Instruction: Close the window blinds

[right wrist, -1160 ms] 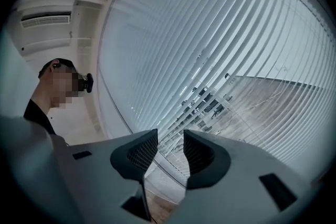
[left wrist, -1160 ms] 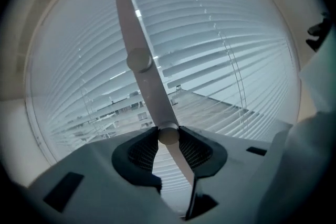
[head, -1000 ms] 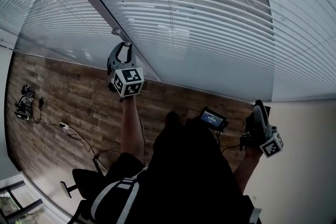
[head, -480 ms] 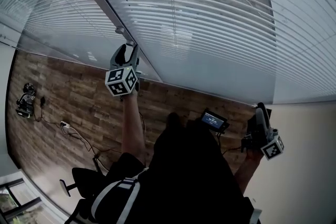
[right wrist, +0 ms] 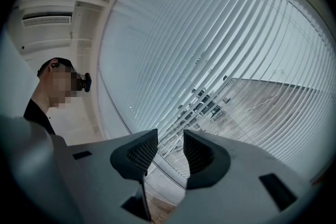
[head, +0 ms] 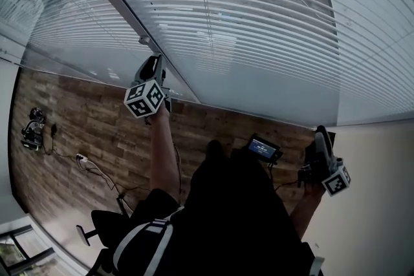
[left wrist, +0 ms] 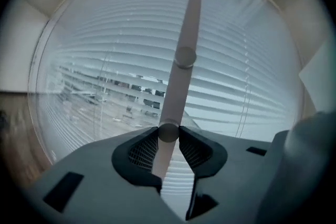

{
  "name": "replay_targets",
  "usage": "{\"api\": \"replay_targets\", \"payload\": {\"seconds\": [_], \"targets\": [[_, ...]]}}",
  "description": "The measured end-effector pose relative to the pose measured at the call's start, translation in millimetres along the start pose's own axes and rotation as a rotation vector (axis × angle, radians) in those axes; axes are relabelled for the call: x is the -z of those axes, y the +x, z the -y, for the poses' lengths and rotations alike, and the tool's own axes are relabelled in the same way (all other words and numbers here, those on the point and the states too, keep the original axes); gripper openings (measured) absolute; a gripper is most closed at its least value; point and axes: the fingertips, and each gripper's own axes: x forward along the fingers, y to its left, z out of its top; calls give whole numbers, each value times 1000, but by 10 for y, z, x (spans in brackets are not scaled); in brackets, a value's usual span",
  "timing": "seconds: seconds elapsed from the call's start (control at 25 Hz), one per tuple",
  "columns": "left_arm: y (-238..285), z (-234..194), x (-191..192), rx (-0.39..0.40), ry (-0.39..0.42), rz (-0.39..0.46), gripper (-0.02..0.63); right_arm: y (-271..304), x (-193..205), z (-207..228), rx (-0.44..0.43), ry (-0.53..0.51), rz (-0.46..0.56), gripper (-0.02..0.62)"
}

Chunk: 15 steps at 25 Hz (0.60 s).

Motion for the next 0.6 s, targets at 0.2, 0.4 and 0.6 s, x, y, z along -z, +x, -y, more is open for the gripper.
{"api": "replay_targets", "payload": {"seconds": [0.2,0.4,0.6], "targets": [[19,35,70,-120,376,-100,135,-75,74,112,-4,46,5,155],[27,42,81,-195,614,-144,135,-46,62,89,-16,46,3,156],[25,55,109,-189,608,-123,137,-61,80,109,-10,44,2,156]]}}
